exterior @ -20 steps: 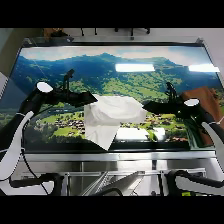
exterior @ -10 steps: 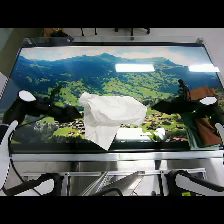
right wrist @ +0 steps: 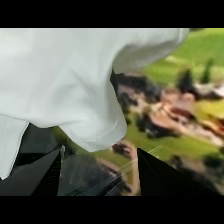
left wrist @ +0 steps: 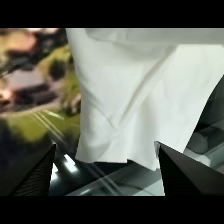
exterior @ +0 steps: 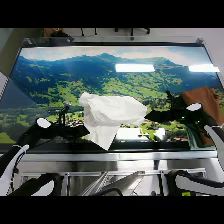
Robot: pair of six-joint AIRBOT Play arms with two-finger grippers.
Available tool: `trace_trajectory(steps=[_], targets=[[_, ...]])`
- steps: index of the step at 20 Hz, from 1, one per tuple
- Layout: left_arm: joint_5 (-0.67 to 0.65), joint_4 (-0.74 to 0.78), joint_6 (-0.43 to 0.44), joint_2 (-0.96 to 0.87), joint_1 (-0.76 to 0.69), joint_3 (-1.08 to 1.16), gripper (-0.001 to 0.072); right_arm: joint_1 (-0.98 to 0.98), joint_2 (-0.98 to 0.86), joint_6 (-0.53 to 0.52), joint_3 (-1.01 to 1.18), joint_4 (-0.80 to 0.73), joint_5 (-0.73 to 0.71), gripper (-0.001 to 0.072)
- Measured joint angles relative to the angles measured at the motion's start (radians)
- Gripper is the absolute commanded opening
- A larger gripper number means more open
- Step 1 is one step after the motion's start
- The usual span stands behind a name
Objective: Fold the shirts.
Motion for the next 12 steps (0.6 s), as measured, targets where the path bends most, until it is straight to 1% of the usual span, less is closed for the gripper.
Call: trace_trajectory(steps=[3,4,5,6,7,8,12], targets=[[0.111,-0.056,0.0,-0.005,-0.067,-0.015,0.0691,0.044,-0.046,-0.021,-0.003,0.041,-0.048,0.0515],[0.13,-0.064,0.0,-0.018,-0.083,-0.011,0.0619,0.058,-0.062,-0.036,-0.004,0.063,-0.063,0.0488],[0.143,-0.067,0.0,-0.037,-0.098,-0.002,0.0392,0.069,-0.076,-0.05,-0.004,0.092,-0.072,0.0396],[0.15,-0.071,0.0,-0.065,-0.112,0.011,0.0201,0.077,-0.087,-0.066,-0.005,0.118,-0.077,0.0258],[0.15,-0.074,0.0,-0.095,-0.125,0.028,0.0058,0.083,-0.097,-0.08,-0.005,0.148,-0.081,0.0106],[0.134,-0.072,0.004,-0.126,-0.138,0.05,0.0018,0.088,-0.103,-0.095,-0.005,0.178,-0.081,0.0019],[0.023,-0.08,0.019,-0.192,-0.163,0.172,0.0014,0.084,-0.084,-0.133,0.024,0.319,-0.017,0.002]])
